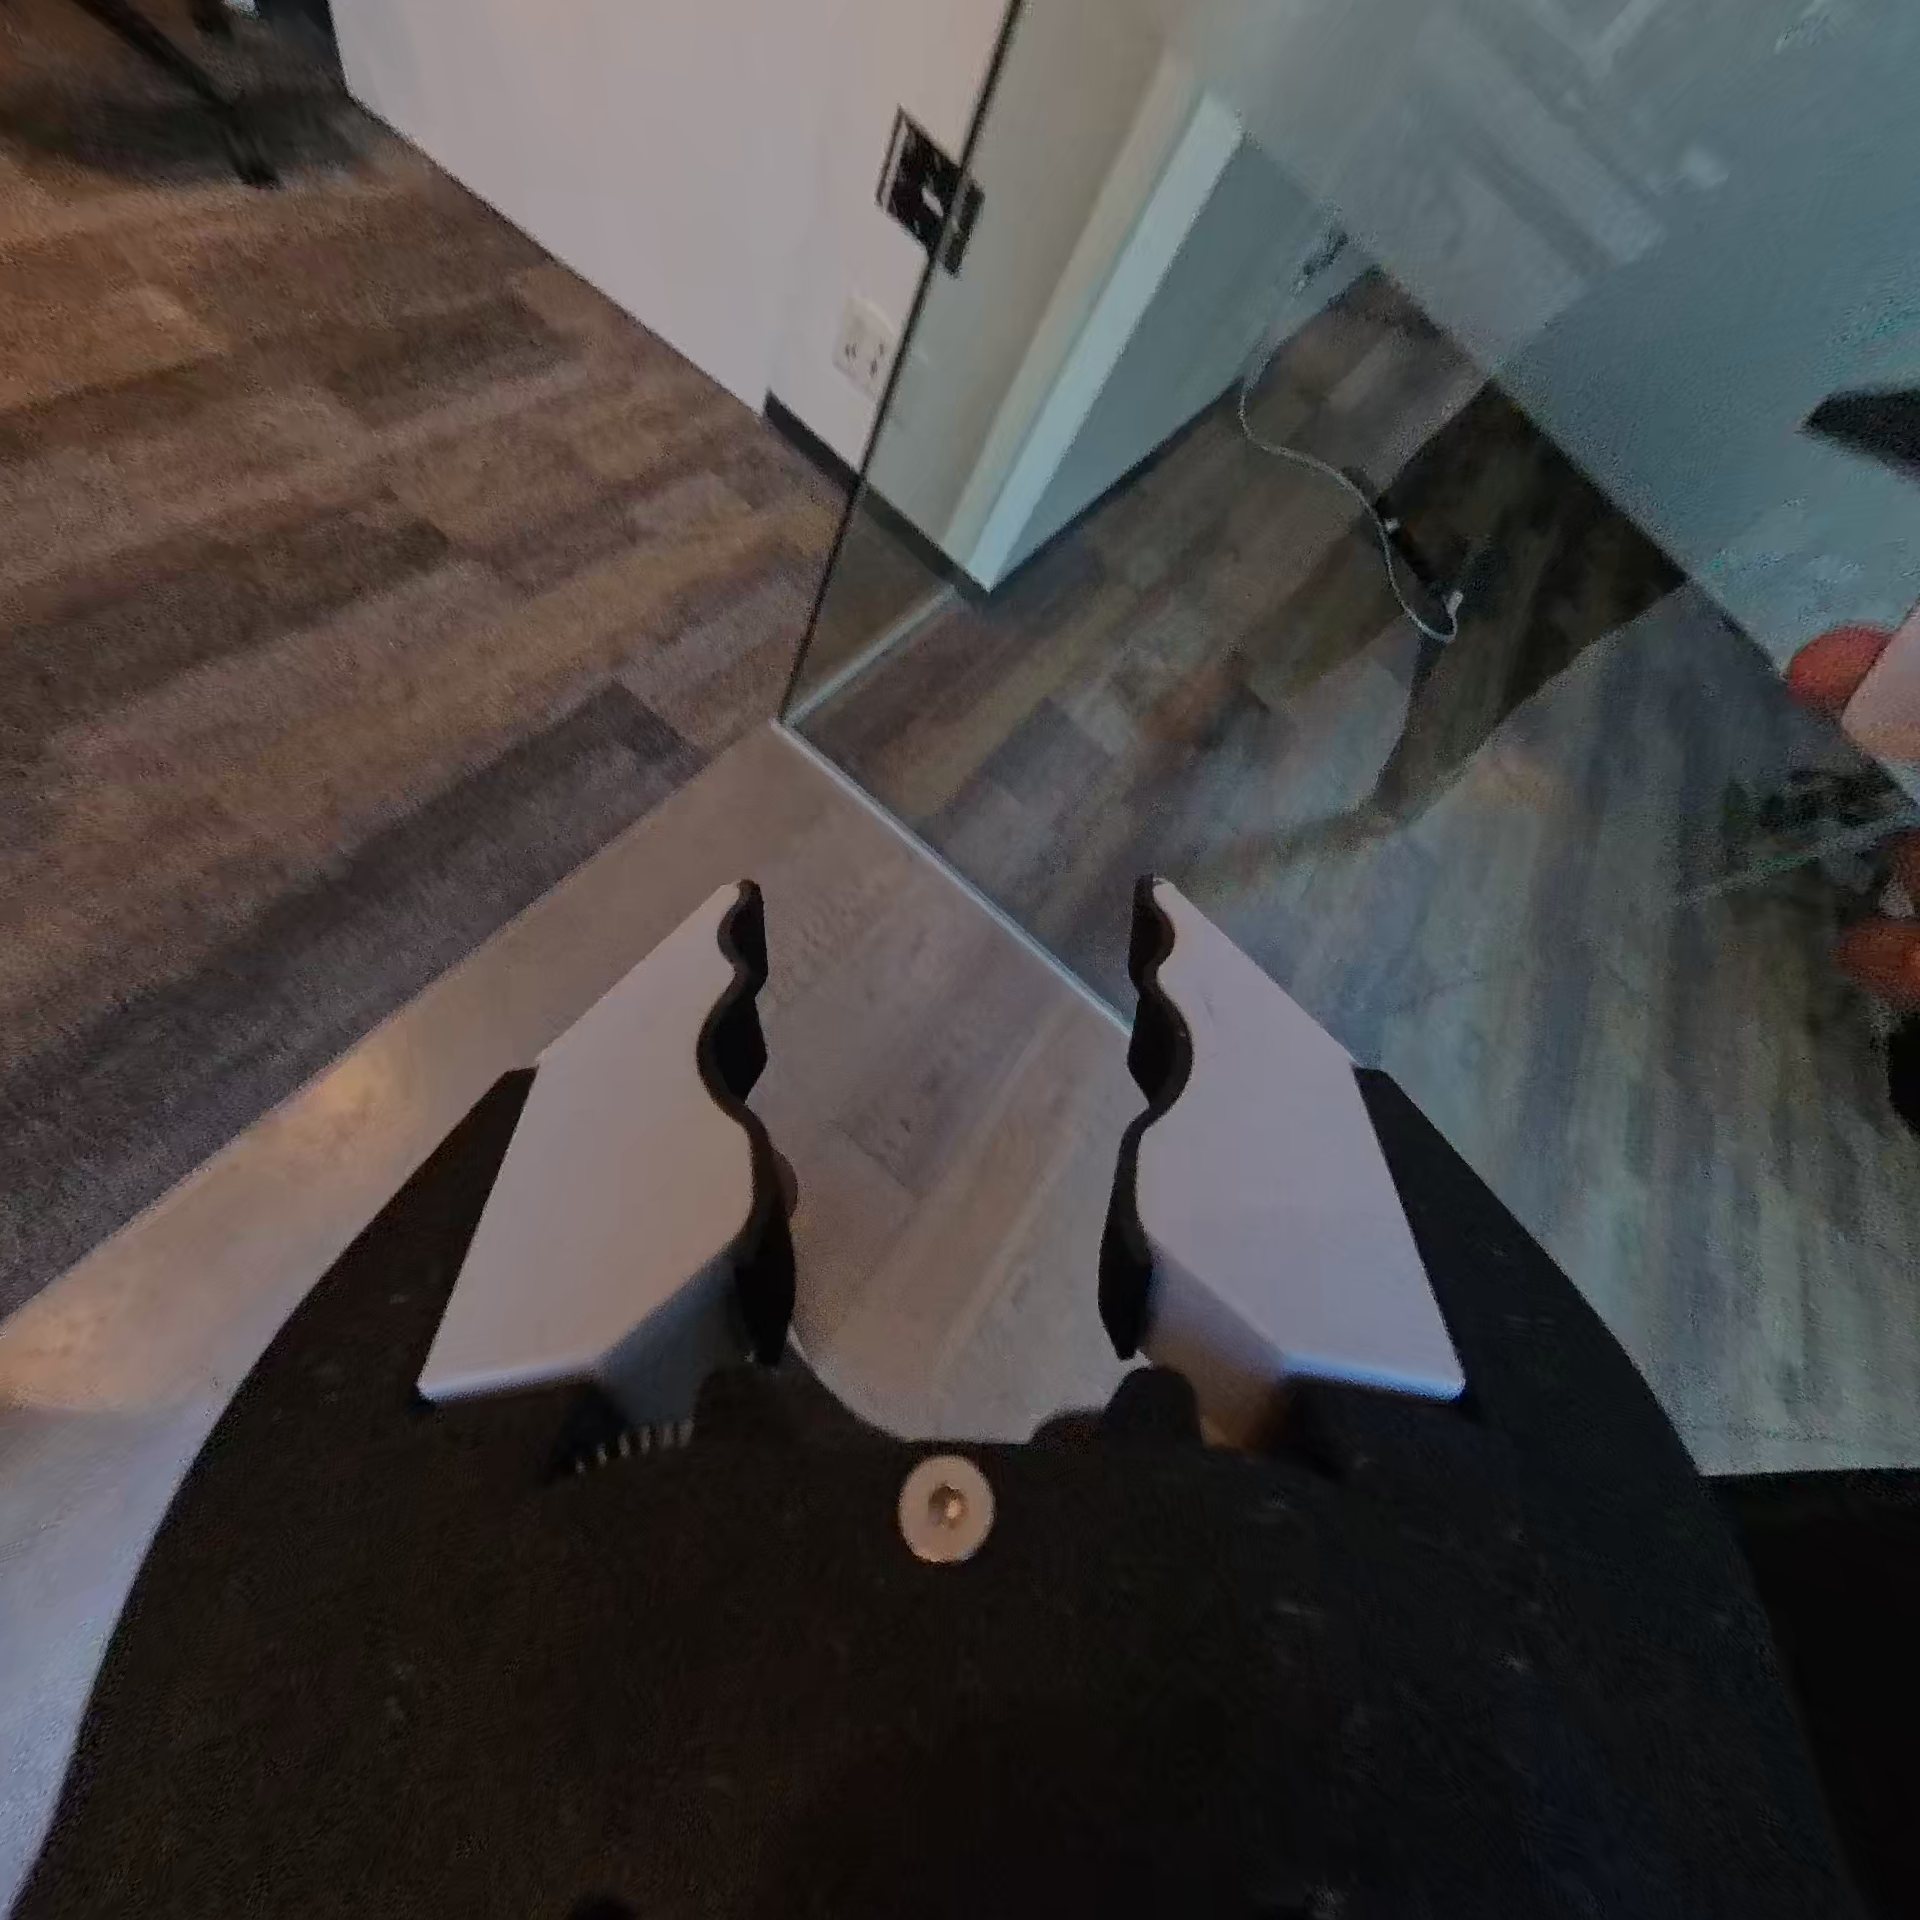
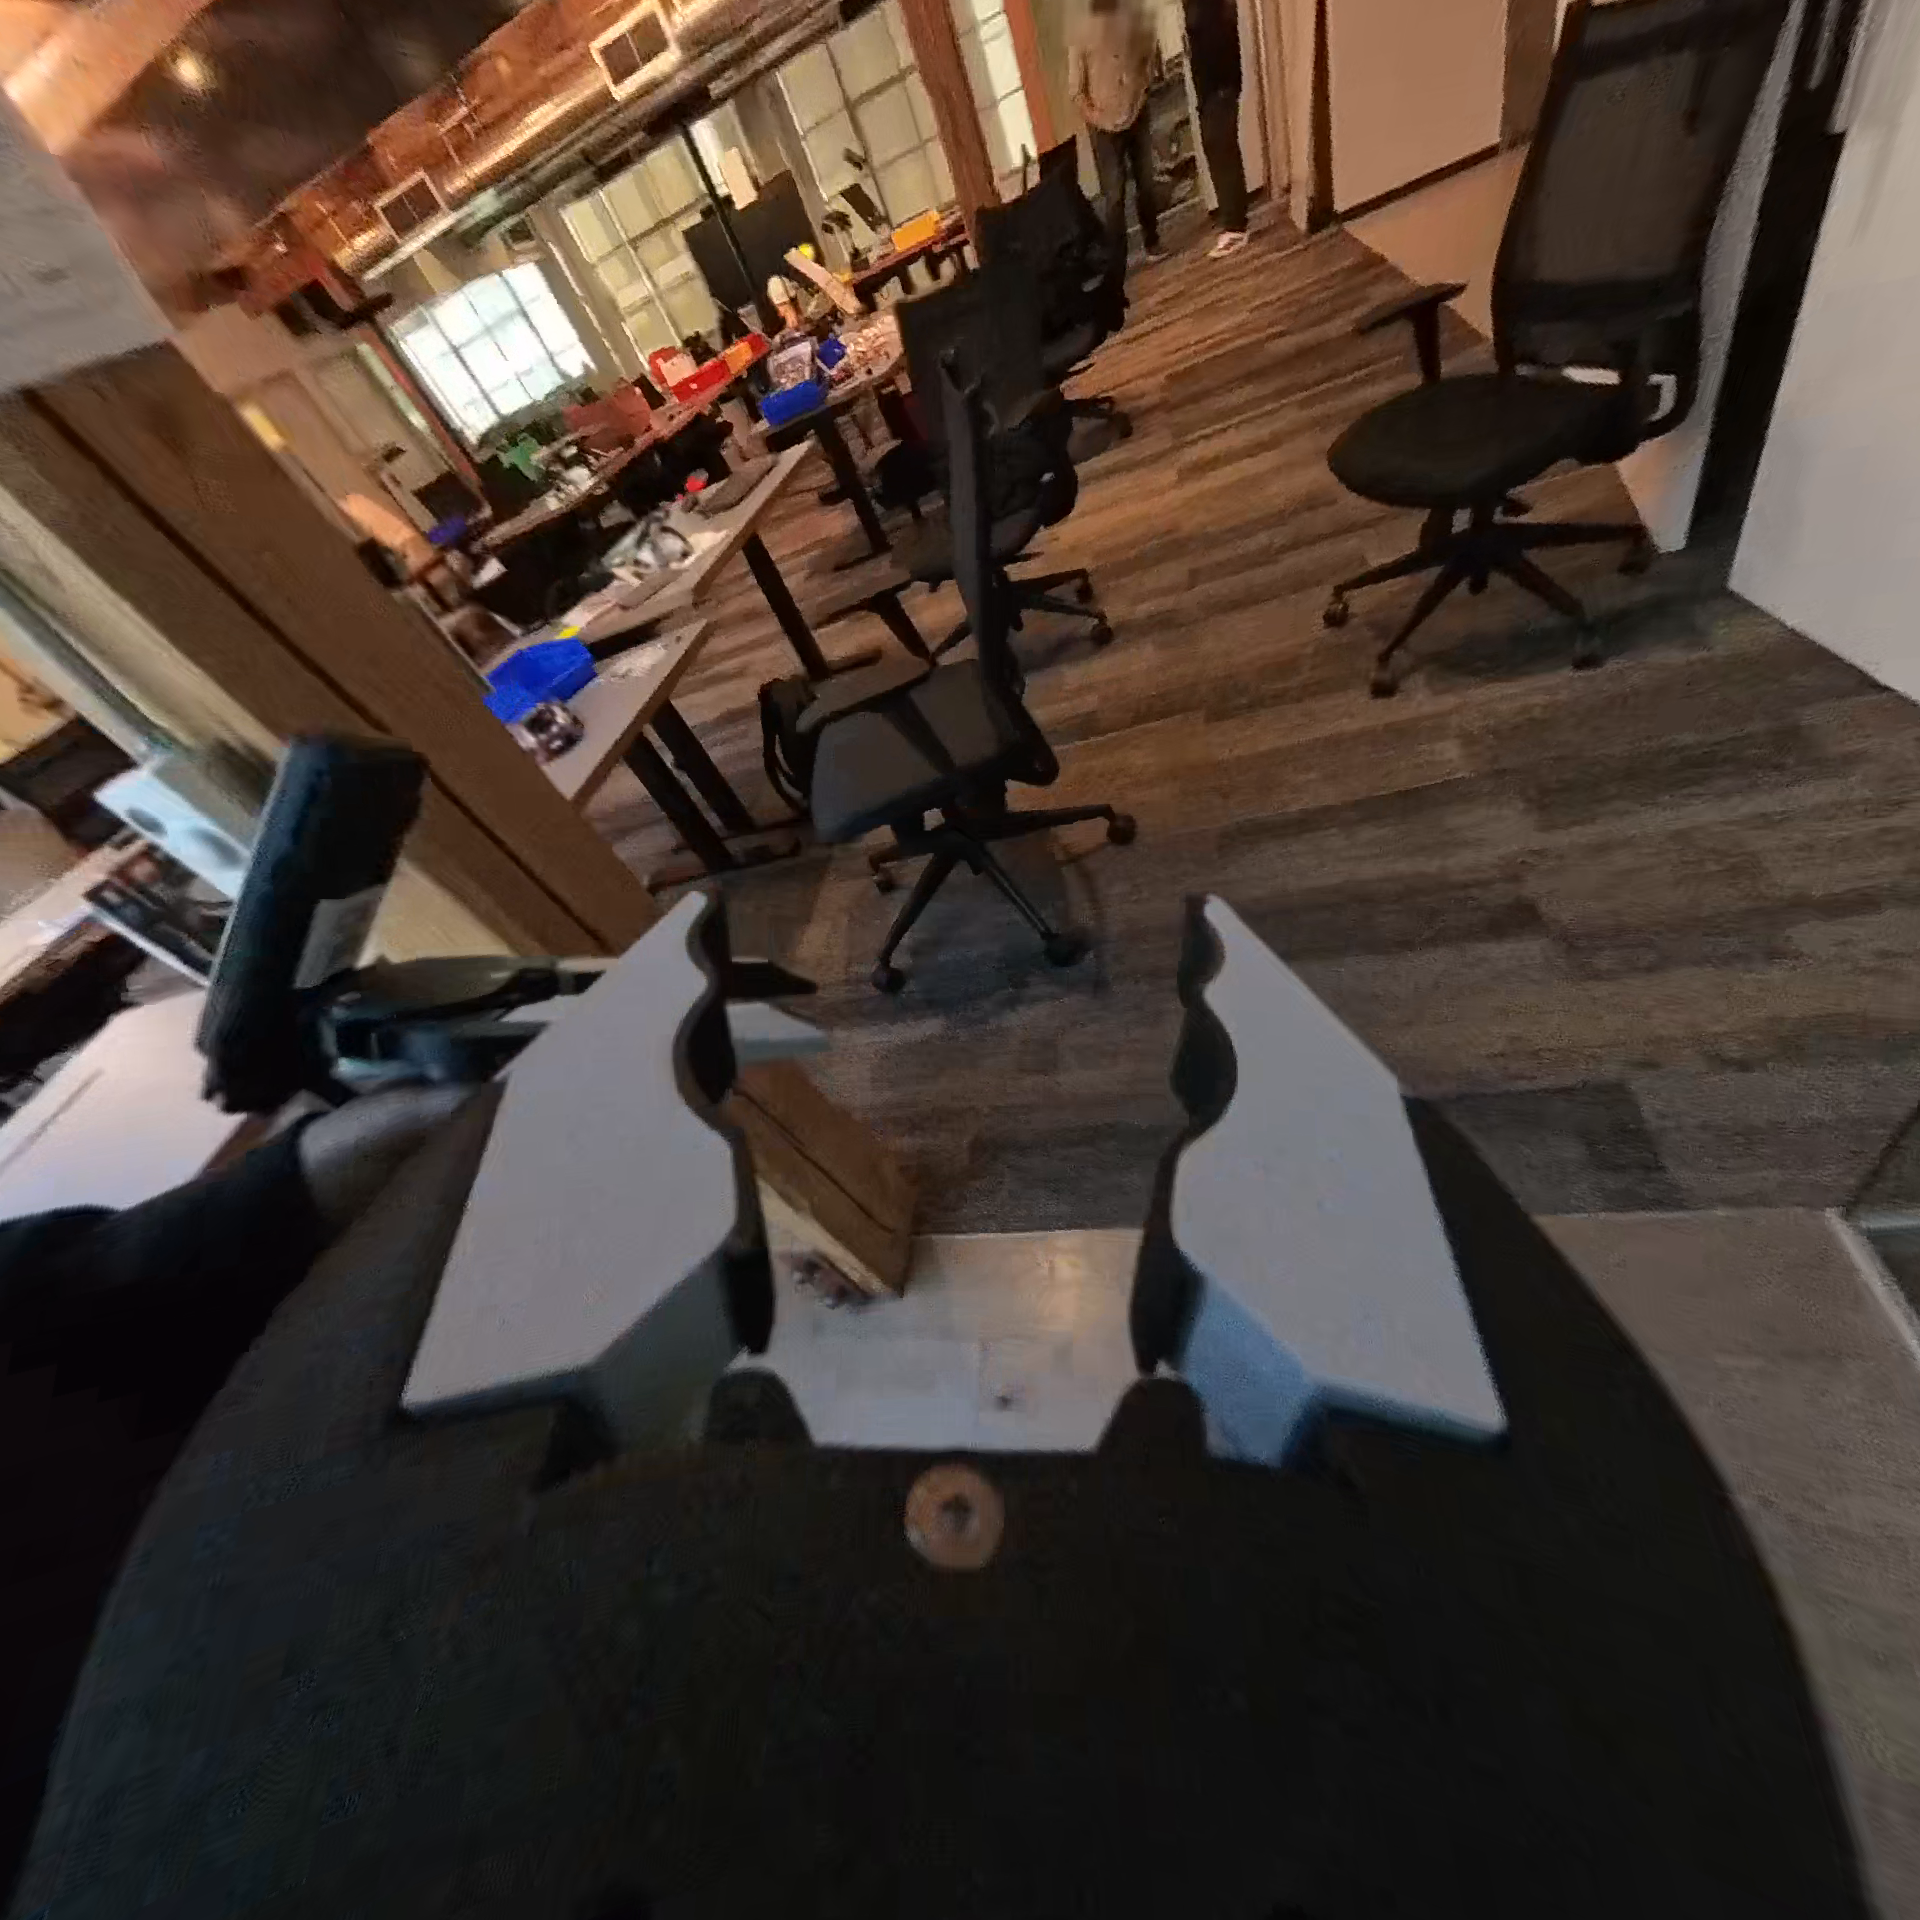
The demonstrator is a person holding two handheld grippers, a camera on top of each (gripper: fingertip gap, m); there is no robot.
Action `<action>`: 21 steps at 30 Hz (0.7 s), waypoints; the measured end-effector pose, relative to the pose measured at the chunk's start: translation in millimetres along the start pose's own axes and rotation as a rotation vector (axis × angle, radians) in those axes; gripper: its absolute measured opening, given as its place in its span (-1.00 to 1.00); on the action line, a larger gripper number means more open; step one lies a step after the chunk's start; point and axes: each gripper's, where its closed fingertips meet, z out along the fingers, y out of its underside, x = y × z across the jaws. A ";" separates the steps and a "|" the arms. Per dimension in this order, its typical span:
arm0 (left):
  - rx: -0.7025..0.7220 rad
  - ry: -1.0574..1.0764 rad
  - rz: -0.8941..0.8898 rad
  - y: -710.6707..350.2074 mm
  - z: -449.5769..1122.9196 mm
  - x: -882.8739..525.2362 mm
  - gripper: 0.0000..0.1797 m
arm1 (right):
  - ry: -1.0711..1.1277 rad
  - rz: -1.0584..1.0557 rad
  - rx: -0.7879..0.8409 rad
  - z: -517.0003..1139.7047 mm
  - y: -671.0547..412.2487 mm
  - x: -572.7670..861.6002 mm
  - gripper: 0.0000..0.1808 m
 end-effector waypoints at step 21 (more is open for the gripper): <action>0.130 -0.314 -0.034 -478.5 350.9 -384.3 -0.20 | -0.311 -0.246 -0.113 629.8 -227.6 310.5 -0.07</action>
